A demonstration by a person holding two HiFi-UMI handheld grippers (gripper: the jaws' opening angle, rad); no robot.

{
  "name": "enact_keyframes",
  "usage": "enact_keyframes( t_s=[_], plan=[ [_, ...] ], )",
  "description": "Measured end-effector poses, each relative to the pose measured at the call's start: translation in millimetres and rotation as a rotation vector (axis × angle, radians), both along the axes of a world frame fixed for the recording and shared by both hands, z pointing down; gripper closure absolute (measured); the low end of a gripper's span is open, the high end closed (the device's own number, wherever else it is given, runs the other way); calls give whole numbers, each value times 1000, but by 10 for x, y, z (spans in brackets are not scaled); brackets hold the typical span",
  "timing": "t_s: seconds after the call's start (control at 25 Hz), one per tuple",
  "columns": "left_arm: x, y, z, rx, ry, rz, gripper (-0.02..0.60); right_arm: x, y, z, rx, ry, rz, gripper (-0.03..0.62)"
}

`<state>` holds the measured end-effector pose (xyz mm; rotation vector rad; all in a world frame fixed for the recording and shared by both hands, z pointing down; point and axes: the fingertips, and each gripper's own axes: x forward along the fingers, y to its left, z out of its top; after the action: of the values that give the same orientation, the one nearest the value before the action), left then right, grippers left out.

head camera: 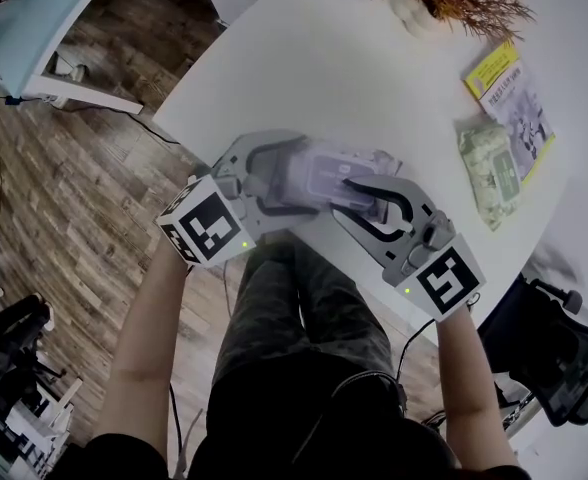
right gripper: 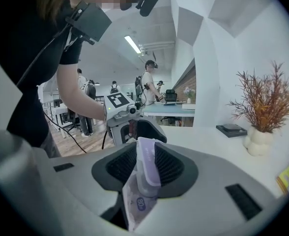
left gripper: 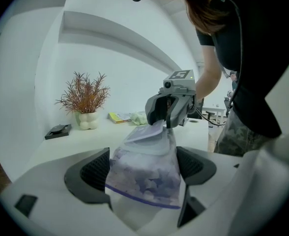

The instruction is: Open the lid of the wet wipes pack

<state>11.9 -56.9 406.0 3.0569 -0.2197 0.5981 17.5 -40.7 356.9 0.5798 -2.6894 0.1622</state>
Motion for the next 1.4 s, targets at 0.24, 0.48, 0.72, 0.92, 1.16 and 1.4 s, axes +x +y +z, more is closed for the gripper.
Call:
enact_keyframes(
  t_s=[0.24, 0.48, 0.72, 0.92, 1.16, 1.4],
  plan=[
    [-100, -4, -144, -47, 71, -39, 156, 17, -27, -26, -18, -28, 40, 467],
    [-248, 62, -173, -113, 126, -67, 160, 14, -34, -48, -30, -42, 58, 467],
    [-338, 88, -312, -145, 247, -117, 372, 38, -42, -56, -50, -61, 80, 467],
    [-381, 80, -322, -150, 254, -160, 568, 46, -54, -77, -56, -75, 91, 467],
    [-236, 81, -388, -124, 238, -140, 569, 59, -87, -137, -45, -91, 99, 467],
    [-132, 34, -445, -116, 242, -130, 569, 73, -91, -159, -32, -94, 97, 467]
  ],
)
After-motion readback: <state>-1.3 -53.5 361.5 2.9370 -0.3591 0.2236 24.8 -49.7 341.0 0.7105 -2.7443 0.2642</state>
